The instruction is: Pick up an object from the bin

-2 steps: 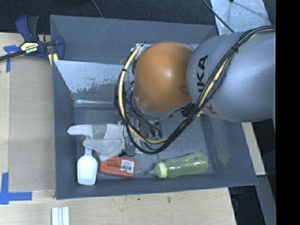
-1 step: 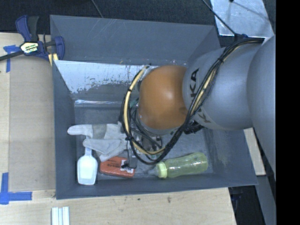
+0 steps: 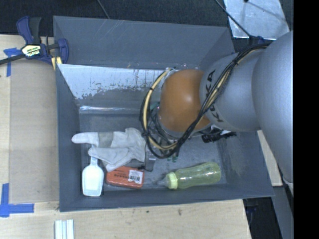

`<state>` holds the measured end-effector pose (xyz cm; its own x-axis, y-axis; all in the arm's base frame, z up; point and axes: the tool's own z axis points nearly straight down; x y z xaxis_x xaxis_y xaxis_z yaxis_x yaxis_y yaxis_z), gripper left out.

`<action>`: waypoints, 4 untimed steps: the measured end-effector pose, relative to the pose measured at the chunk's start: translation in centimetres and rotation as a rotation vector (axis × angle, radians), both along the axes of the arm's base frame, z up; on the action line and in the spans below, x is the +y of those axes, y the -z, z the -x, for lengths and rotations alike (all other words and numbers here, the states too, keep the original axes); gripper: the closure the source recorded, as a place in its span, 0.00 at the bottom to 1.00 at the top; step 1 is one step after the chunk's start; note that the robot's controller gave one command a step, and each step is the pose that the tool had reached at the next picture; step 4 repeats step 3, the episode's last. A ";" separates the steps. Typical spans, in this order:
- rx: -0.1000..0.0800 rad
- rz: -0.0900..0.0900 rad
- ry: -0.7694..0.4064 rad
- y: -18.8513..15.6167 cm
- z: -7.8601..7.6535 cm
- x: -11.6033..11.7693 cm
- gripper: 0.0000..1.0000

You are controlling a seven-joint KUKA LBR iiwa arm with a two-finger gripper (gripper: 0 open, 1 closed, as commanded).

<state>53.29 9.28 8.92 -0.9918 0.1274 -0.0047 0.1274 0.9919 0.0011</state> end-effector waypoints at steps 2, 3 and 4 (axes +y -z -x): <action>0.001 0.000 -0.186 0.9 -0.6 0.1 1.00; -0.001 0.001 -0.211 -14.7 -0.8 -1.5 1.00; -0.001 0.001 -0.211 -14.7 -0.8 -1.5 1.00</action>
Offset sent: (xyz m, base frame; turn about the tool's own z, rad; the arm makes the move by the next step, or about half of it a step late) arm 0.0000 0.0000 0.0000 0.0000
